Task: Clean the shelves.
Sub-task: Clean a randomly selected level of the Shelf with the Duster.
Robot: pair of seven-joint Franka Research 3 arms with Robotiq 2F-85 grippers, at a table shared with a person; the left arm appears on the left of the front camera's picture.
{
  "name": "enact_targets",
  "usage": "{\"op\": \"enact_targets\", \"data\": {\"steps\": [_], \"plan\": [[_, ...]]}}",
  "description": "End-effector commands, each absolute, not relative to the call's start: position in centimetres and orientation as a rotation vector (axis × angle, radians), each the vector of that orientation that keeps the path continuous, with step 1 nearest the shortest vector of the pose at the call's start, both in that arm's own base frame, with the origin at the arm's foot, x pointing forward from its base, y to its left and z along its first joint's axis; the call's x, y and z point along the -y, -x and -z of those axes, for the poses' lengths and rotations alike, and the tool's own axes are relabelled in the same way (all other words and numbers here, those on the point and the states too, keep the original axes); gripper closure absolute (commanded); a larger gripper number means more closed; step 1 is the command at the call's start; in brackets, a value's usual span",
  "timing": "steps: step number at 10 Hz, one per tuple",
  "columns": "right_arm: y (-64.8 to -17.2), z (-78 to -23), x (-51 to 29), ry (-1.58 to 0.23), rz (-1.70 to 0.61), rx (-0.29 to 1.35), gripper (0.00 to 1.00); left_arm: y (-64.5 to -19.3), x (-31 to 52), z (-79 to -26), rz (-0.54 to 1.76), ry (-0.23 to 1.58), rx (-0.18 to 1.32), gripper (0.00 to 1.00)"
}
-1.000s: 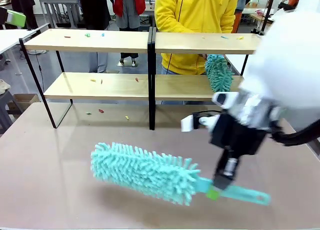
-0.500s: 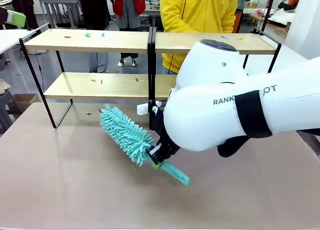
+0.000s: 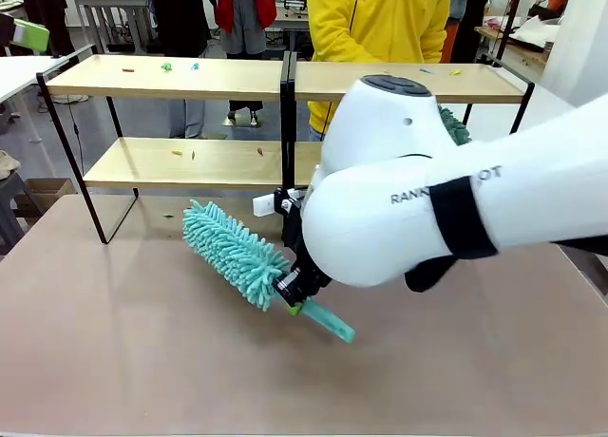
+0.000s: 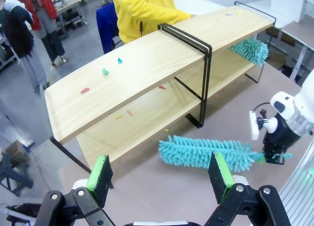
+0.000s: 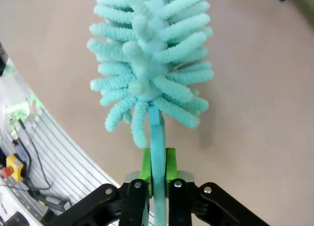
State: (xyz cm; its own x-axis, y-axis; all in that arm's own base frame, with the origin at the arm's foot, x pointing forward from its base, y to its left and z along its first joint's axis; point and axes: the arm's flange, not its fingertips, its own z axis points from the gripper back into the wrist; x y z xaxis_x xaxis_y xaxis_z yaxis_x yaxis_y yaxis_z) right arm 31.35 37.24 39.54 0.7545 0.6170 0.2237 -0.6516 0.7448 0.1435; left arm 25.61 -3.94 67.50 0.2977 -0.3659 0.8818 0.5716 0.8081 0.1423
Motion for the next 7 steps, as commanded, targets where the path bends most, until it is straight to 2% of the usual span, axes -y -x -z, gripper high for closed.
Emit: {"op": "enact_targets", "data": {"steps": [1, 5, 7], "plan": [[-34.7, -38.8, -40.1, -0.175, -0.617, 0.178, 0.88, -25.8, 3.9, -67.4, 0.629, 0.216, 1.11, 0.0], [-39.5, -37.6, -42.4, -0.153, -0.497, 0.26, 0.88, -25.8, 3.9, -67.4, 0.629, 0.216, 1.11, 0.0], [-42.2, -36.8, -43.0, -0.154, -0.411, 0.229, 0.88, -25.8, 3.9, -67.4, 0.629, 0.216, 1.11, 0.0]]}}
